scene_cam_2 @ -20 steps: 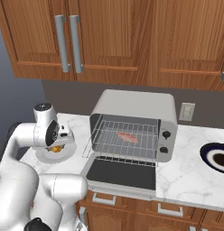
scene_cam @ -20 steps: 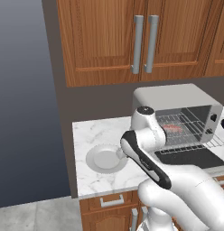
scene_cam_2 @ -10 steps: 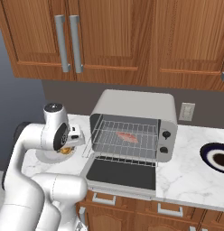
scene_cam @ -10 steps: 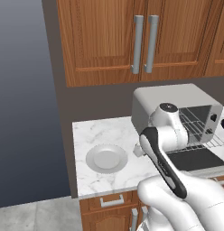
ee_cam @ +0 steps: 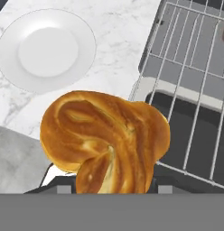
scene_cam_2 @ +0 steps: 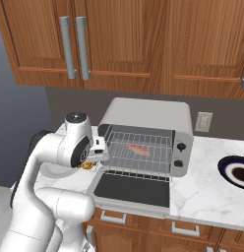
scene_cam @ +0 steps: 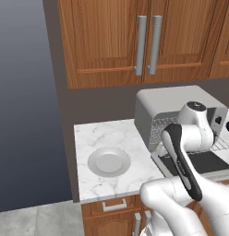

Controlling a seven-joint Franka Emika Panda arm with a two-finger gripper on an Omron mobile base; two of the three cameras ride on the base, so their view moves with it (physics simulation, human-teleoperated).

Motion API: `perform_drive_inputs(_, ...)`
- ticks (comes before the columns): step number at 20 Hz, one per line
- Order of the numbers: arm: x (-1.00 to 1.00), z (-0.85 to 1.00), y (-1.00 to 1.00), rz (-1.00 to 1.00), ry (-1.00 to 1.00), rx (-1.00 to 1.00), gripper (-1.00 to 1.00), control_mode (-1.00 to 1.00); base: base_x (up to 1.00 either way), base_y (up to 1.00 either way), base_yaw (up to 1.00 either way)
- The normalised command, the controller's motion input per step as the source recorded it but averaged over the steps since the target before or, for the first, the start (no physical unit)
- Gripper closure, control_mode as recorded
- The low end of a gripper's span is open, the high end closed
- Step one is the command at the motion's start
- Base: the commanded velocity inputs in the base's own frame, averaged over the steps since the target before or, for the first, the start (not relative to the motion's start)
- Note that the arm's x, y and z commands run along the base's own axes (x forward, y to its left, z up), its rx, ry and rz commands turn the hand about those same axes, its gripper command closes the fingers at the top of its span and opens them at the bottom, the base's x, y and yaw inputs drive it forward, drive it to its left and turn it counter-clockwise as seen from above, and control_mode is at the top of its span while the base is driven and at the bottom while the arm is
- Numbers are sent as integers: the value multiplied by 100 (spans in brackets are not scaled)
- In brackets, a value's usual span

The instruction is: Open the toaster oven door. Place the bread on the top rack in the toaster oven and place the steak on the bottom rack.

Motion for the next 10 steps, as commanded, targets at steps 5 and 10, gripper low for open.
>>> perform_drive_inputs(5, 5, 21, -55, -19, 5, 0, 100, -100, 0, 0, 0)
perform_drive_inputs(10, 26, 11, -47, -25, 11, 0, 100, -100, 0, 0, 0)
